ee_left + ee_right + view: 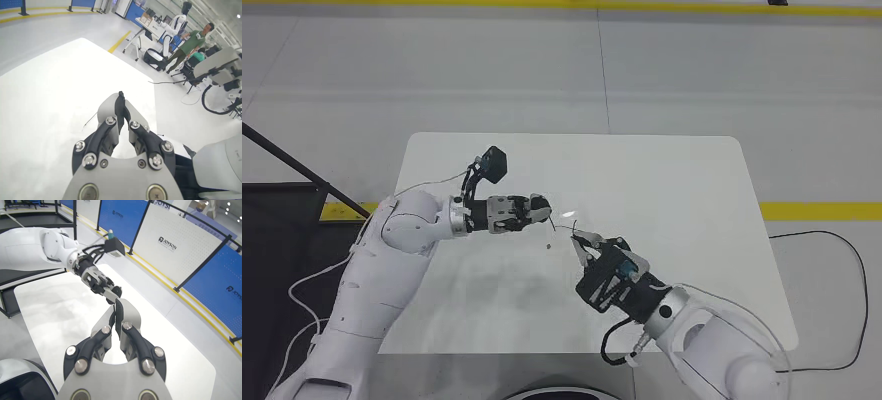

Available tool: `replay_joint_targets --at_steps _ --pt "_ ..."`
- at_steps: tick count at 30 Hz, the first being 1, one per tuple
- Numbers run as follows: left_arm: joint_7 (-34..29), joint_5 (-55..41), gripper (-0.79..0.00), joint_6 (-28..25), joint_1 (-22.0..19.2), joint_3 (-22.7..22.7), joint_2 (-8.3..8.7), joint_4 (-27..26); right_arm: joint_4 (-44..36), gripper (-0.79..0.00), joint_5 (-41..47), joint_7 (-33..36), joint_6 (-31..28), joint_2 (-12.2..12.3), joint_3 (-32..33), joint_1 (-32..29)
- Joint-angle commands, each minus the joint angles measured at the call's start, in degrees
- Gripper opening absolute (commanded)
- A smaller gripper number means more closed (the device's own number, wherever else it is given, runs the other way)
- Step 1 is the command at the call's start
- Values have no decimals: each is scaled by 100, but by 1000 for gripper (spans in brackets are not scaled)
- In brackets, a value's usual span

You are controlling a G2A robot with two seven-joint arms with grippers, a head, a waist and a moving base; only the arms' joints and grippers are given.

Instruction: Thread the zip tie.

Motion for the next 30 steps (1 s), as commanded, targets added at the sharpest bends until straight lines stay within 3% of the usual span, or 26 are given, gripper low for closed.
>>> replay_joint_targets --at_steps 1,8,15,30 --pt "-34 -63 -785 34 -149 248 54 37 78 -785 -19 -214 -387 30 54 43" --pt "-80 -487 -785 80 -846 1391 346 312 203 -785 -398 -864 -1371 135 155 206" --pt "206 -651 -785 -206 -1492 2374 661 606 154 -785 -751 -1244 -1668 197 190 188" --pt "206 -651 -785 -206 -1492 2374 661 606 531 -785 -641 -1118 -1427 201 76 407"
